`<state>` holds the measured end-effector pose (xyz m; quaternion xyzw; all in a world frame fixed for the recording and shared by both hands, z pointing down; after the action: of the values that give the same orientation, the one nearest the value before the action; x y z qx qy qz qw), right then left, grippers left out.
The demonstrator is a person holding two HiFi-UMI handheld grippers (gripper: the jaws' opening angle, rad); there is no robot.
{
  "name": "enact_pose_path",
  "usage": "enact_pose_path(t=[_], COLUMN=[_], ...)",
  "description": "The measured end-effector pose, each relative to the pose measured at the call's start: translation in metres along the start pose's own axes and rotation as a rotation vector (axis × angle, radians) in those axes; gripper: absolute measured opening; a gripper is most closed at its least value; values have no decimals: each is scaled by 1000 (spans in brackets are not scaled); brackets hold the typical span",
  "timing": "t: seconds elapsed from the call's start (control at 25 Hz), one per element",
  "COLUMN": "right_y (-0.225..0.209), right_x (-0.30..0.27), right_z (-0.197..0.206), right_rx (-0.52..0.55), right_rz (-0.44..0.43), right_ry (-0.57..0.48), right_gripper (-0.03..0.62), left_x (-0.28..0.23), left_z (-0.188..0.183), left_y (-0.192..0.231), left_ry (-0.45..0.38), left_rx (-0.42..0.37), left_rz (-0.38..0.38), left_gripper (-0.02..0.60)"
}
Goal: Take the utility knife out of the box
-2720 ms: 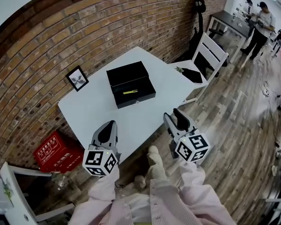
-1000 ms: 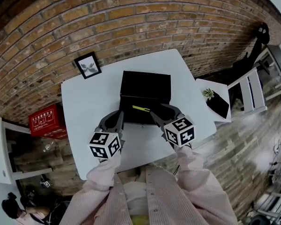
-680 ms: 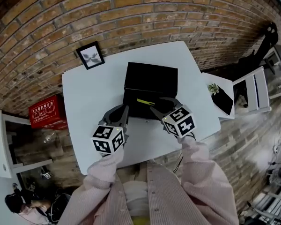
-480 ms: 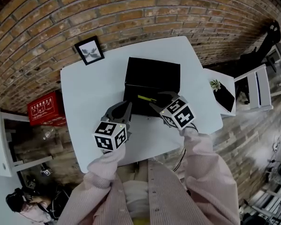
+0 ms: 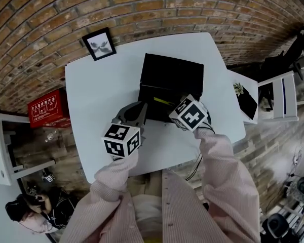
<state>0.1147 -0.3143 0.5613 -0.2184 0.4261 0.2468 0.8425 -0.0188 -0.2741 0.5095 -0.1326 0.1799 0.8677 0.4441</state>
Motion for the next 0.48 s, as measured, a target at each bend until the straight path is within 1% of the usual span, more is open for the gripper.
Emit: enact_pose_path(t=[0.2, 0.36, 0.48], right_y=[-3, -1, -1], right_x=[-12, -17, -20], right_z=[3, 2, 5], right_rx=[43, 51, 55], right_rz=[16, 0, 1], right_ry=[74, 91, 124], right_gripper=[162, 161, 154], left_x=[-1, -2, -2], left_z=[2, 2, 4], left_y=[4, 6, 8], left_ry=[3, 3, 6], left_rx=[11, 20, 25], left_rz=[-3, -4, -9], left_gripper=[-8, -8, -8])
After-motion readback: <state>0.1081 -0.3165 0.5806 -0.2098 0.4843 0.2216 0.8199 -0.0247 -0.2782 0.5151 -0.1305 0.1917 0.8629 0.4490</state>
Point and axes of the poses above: the fingertips, and each gripper's own axes: x backward along the fingers, y to its left, z out of its underside, the point moved 6 cm from there along x, backward along the fingers, and after that the axes turned 10 degrees about -x, right-handed, at the moved point
